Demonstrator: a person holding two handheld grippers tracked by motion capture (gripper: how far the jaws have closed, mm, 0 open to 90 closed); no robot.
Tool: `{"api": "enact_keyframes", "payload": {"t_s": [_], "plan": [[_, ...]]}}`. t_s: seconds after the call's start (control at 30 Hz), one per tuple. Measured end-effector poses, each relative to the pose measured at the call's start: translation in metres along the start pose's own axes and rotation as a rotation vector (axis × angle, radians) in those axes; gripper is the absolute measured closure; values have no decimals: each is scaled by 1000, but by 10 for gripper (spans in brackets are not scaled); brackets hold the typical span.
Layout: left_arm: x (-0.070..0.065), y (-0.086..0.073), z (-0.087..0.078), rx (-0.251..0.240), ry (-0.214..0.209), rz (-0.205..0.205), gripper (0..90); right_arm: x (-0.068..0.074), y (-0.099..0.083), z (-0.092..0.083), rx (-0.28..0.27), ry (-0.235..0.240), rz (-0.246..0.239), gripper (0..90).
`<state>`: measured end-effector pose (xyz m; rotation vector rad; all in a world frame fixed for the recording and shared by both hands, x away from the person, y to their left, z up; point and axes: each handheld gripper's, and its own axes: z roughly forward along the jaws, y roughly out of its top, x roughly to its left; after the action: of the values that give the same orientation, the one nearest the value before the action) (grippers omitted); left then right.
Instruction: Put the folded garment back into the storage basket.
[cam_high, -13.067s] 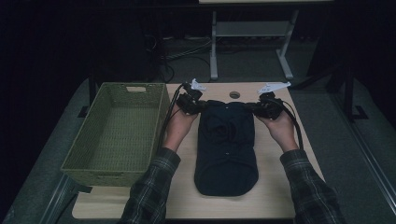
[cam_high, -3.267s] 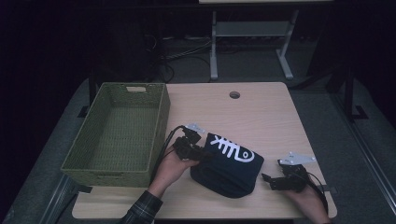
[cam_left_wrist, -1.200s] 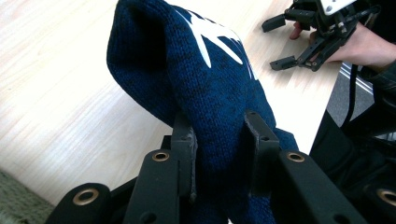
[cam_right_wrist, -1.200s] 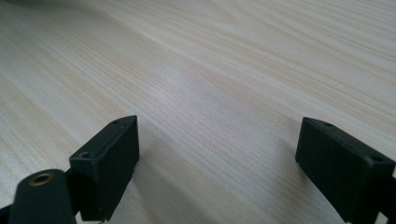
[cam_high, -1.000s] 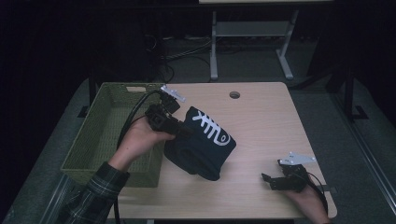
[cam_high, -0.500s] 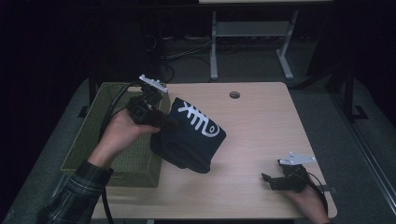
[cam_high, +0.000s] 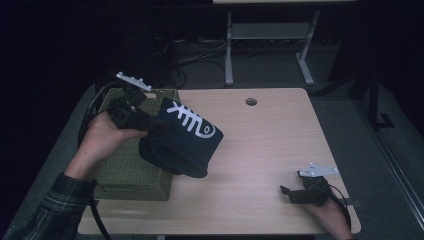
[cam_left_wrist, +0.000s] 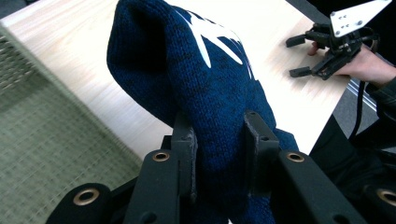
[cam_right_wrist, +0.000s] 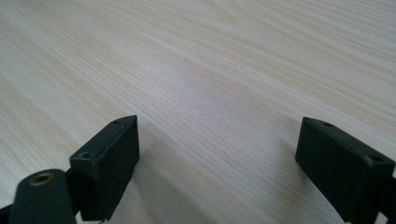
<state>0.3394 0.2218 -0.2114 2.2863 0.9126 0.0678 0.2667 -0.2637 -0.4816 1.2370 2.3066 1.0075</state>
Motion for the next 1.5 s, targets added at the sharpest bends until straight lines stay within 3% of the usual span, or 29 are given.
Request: {"api": "enact_keyframes", "payload": {"t_s": [0.37,0.8,1.13,1.5], "plan": [[20,-17,-29,-42,34,-64,702,0,0,0,0,-3,2,131],[35,-37,-66,-92,85,-123,703,0,0,0,-1,-4,-2,132],[46,-54,-81,-126,98,-164,703,0,0,0,-1,-7,4,131],[57,-74,-85,-151,82,-209,705,0,0,0,0,-7,7,132]]}}
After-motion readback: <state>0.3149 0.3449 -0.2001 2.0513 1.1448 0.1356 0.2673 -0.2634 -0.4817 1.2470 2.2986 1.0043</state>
